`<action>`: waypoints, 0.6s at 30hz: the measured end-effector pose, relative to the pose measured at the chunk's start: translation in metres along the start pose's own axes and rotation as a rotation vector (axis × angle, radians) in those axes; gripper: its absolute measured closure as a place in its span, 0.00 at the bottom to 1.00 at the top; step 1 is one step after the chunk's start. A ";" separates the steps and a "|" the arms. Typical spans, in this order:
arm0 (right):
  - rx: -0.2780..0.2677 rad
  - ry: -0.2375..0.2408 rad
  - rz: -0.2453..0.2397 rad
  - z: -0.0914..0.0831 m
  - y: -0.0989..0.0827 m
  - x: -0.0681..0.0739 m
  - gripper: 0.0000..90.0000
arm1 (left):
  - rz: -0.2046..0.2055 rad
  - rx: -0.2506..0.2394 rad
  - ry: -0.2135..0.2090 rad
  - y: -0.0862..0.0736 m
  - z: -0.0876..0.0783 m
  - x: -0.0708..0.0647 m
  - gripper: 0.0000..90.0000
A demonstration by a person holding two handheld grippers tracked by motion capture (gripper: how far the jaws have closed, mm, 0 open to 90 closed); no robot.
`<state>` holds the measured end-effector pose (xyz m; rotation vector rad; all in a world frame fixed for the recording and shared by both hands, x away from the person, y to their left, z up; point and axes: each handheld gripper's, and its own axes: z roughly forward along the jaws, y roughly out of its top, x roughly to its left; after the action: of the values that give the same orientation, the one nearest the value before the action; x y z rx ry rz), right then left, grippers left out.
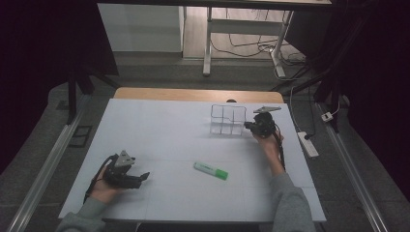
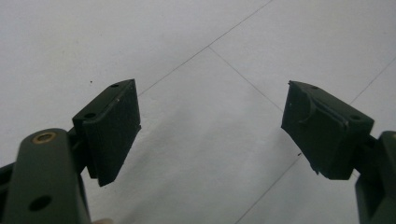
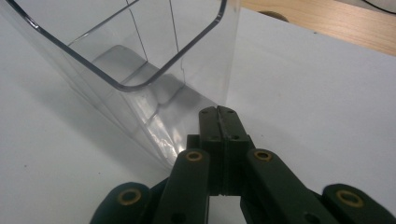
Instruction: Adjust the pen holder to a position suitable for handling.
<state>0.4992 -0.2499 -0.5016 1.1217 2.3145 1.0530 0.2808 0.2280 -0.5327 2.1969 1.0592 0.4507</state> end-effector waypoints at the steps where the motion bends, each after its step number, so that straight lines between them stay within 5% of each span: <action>1: -0.001 -0.003 -0.003 0.001 0.000 0.001 0.99 | 0.000 0.000 0.000 0.000 0.000 0.000 0.22; 18: -0.005 0.011 -0.009 0.014 0.007 0.014 0.99 | 0.004 0.011 0.002 0.000 0.001 0.000 0.21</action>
<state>0.5028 -0.2296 -0.5057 1.1050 2.3221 1.0639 0.2812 0.2274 -0.5341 2.2084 1.0611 0.4499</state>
